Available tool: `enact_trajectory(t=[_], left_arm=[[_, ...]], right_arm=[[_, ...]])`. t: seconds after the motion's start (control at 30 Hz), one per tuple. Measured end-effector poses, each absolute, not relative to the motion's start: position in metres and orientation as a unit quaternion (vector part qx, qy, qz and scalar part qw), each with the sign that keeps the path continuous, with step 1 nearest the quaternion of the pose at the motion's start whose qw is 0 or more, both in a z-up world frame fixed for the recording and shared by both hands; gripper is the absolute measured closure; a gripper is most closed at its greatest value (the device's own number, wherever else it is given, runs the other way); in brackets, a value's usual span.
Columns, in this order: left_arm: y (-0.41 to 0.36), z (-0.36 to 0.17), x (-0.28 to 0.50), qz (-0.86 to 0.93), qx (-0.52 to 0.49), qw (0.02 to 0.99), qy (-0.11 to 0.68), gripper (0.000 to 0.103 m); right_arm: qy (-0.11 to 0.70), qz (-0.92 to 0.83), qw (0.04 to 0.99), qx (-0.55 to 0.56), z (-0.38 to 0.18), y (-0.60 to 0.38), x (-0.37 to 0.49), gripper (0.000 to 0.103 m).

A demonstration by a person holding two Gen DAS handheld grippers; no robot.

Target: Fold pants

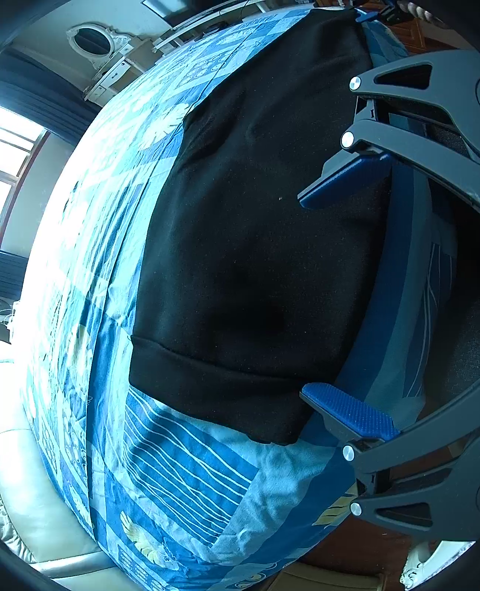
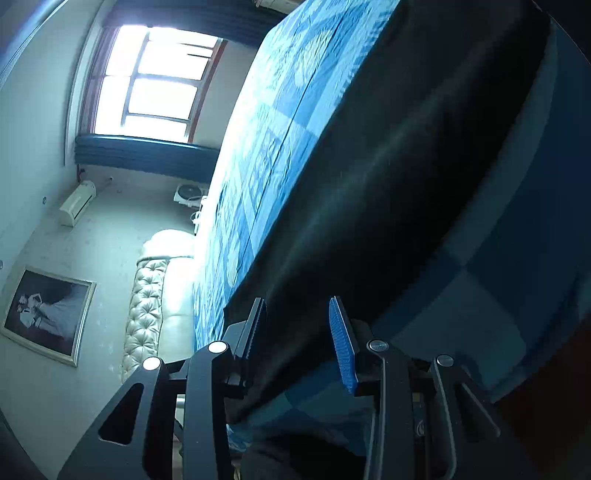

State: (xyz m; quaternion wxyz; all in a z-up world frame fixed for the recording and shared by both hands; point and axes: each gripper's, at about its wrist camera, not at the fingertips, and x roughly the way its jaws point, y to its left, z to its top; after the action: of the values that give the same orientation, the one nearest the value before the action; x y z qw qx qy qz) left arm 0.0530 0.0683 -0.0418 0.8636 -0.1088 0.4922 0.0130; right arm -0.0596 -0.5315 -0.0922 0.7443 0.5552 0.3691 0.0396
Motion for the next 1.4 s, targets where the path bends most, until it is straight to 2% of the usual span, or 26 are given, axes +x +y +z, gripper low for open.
enact_trajectory(t=[0.13, 0.3, 0.8, 0.87, 0.93, 1.1, 1.23, 1.4], left_arm=[[0.071, -0.045, 0.046, 0.005, -0.117, 0.858, 0.5, 0.008], [0.072, -0.052, 0.049, -0.012, -0.181, 0.831, 0.526, 0.008], [0.043, -0.03, 0.041, -0.034, -0.131, 0.857, 0.497, 0.008], [0.044, -0.03, 0.04, -0.034, -0.135, 0.855, 0.499, 0.008], [0.044, -0.03, 0.039, -0.033, -0.138, 0.855, 0.499, 0.008], [0.041, -0.027, 0.037, -0.034, -0.133, 0.858, 0.495, 0.008], [0.037, -0.029, 0.037, -0.037, -0.126, 0.857, 0.498, 0.008], [0.034, -0.028, 0.034, -0.038, -0.119, 0.86, 0.495, 0.008]], right_arm=[[0.38, 0.038, 0.73, 0.566, -0.104, -0.514, -0.047, 0.067], [0.376, 0.01, 0.721, 0.583, -0.105, -0.506, -0.045, 0.067], [0.365, 0.001, 0.708, 0.605, -0.115, -0.474, -0.032, 0.067], [0.367, -0.009, 0.712, 0.599, -0.115, -0.473, -0.034, 0.072], [0.371, -0.011, 0.718, 0.589, -0.112, -0.471, -0.039, 0.093], [0.385, -0.014, 0.727, 0.568, -0.103, -0.463, -0.048, 0.096], [0.391, -0.009, 0.728, 0.563, -0.118, -0.462, -0.046, 0.096], [0.404, 0.019, 0.735, 0.545, -0.111, -0.465, -0.042, 0.092]])
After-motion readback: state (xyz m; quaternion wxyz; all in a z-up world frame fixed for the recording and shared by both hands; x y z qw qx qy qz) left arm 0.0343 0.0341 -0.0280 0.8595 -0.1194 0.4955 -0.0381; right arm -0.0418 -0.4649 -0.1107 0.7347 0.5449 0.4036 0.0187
